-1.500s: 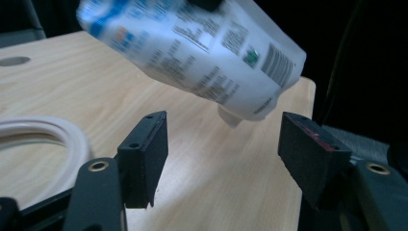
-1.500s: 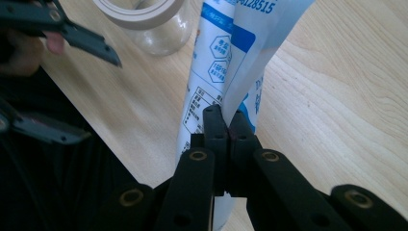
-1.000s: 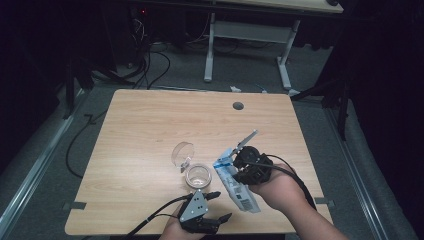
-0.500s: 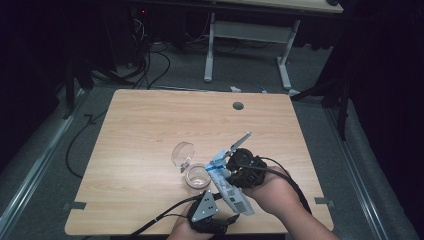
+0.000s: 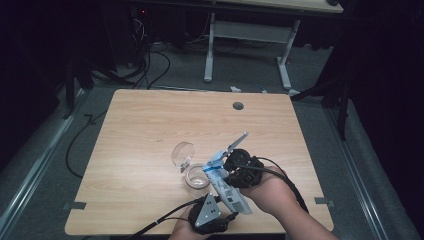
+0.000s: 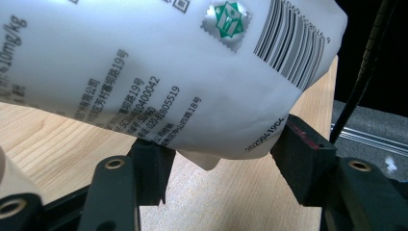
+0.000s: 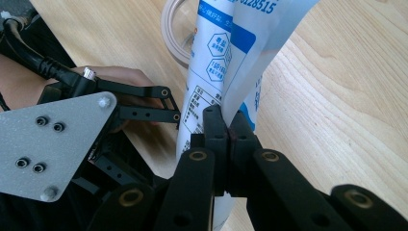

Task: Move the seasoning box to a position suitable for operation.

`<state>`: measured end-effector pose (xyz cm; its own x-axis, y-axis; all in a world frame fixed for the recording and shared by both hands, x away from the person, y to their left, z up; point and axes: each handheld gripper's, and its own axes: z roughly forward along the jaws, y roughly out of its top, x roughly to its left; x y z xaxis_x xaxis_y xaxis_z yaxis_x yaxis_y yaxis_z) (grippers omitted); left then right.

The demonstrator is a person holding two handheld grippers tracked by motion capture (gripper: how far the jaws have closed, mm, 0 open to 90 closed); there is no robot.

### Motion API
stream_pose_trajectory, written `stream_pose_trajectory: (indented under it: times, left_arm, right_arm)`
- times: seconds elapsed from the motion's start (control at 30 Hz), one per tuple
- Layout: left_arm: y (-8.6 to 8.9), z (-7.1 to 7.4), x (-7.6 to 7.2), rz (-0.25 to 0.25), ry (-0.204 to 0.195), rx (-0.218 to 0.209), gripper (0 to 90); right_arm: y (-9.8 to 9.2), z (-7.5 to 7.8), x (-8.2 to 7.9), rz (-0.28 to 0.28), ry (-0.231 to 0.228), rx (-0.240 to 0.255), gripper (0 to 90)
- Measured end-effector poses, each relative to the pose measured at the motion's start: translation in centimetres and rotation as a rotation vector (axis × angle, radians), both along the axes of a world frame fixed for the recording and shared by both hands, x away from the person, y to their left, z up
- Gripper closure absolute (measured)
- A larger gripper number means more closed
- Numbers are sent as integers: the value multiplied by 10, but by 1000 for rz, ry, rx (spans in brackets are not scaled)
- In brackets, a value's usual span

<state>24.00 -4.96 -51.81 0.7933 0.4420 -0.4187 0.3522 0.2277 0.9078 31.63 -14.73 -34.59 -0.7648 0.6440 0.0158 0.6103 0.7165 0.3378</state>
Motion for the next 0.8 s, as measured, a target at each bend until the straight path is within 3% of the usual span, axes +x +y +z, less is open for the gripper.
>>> stream_pose_trajectory:
  times: [0.27,0.57,0.8]
  left_arm:
    - [4,6,-7,16,5,-24,446]
    - [8,6,-10,23,13,-19,453]
    - [12,6,-12,25,-10,-10,454]
  right_arm:
    - [3,2,1,12,-13,-6,895]
    - [9,-2,4,31,-8,-27,893]
    - [16,-3,8,53,-13,-46,895]
